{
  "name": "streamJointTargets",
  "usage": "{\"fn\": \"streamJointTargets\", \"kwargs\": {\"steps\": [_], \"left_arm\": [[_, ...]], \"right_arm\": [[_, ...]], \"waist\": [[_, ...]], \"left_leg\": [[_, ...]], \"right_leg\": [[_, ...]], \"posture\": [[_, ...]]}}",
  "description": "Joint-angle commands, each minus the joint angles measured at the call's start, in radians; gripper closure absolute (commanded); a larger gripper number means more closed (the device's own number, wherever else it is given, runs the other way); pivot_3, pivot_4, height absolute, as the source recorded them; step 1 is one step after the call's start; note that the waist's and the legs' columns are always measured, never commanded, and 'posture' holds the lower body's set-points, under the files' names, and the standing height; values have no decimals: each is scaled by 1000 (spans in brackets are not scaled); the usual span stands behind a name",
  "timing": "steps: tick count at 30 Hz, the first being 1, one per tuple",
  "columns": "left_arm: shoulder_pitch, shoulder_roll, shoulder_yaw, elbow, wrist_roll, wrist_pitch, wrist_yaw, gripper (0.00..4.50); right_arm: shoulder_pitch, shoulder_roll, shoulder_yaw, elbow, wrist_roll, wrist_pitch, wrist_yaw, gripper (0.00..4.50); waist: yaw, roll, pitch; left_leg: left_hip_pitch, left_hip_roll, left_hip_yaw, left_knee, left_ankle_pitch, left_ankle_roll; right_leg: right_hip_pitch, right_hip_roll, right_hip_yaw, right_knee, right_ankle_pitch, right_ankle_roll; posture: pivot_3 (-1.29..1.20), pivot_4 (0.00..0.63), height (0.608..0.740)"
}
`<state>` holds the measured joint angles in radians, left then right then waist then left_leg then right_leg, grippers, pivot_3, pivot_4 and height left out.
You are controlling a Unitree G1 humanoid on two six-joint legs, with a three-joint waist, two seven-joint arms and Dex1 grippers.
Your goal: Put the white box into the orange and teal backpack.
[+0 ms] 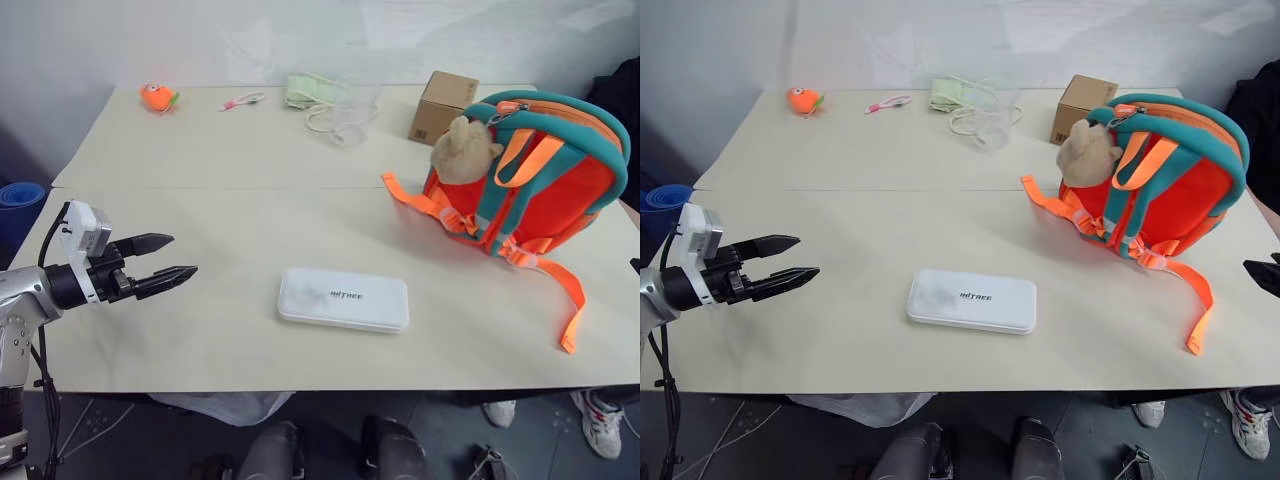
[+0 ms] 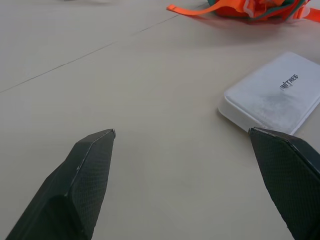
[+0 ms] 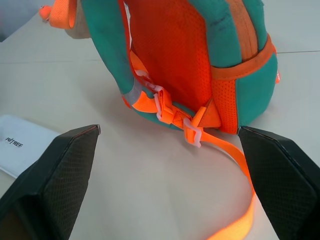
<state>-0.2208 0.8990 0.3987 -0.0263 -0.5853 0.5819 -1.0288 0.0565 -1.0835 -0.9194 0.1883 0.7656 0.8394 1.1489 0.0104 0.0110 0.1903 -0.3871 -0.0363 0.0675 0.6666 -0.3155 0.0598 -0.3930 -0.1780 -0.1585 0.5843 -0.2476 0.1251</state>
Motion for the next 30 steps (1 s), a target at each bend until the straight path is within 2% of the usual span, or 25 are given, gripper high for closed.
{"fn": "streamJointTargets", "kwargs": {"steps": [1,5,6,7,9,12,13,19,20,25,30], "left_arm": [[-5,6,7,-18,-5,-4,8,34],[-9,7,-8,-17,-2,-4,12,34],[-2,11,-25,-27,4,-12,-3,415],[10,18,-46,-42,14,-22,-22,568],[19,29,-100,-59,52,-53,-43,1198],[-3,21,-189,-53,109,-100,-62,2169],[-15,16,-214,-49,120,-108,-67,2370],[-162,-82,-425,37,253,-190,-63,4205],[-182,-98,-445,58,275,-201,-54,4467],[-242,-176,-501,96,323,-179,-10,4467],[-228,-236,-508,-4,242,-89,-44,4467]], "right_arm": [[12,-27,-21,10,-26,-45,20,0],[10,-14,42,-37,-62,-83,9,0],[6,-10,70,-69,-60,-84,13,388],[9,-4,101,-110,-57,-85,22,552],[11,5,178,-193,-63,-102,34,1247],[-29,28,324,-299,-71,-112,11,2309],[-47,35,366,-319,-76,-117,3,2533],[-226,127,693,-337,-186,-193,-20,4491],[-245,137,726,-334,-204,-206,-20,4500],[-304,168,870,-317,-319,-279,-43,4500],[-350,217,940,-302,-378,-288,-83,4500]], "waist": [[11,0,0],[15,0,0],[14,0,0],[14,0,0],[10,1,0],[11,1,1],[13,1,1],[20,1,1],[20,1,1],[16,0,1],[13,0,1]], "left_leg": [[0,0,0,0,0,0],[0,1,0,0,0,-2],[0,1,0,0,0,-2],[0,1,0,-1,0,-2],[0,1,0,-1,-1,-2],[1,2,1,-1,-1,-3],[0,2,1,-1,-1,-3],[0,2,1,1,0,-4],[0,2,1,1,0,-4],[-1,2,3,1,4,2],[-1,3,4,2,4,2]], "right_leg": [[0,0,0,0,0,0],[-1,0,1,-1,0,0],[-1,0,1,0,0,0],[-1,0,1,0,0,0],[-1,0,1,0,0,0],[-1,2,1,0,0,0],[-1,2,1,0,0,0],[-1,4,0,1,0,-1],[-1,4,-1,1,0,-1],[-2,6,-3,0,0,-1],[-2,8,-2,-1,0,0]], "posture": [[0,150,740],[0,150,740],[0,150,740],[0,150,740],[0,150,740],[0,150,740],[0,150,740],[0,150,740],[0,150,740],[0,150,740],[0,150,740]]}}
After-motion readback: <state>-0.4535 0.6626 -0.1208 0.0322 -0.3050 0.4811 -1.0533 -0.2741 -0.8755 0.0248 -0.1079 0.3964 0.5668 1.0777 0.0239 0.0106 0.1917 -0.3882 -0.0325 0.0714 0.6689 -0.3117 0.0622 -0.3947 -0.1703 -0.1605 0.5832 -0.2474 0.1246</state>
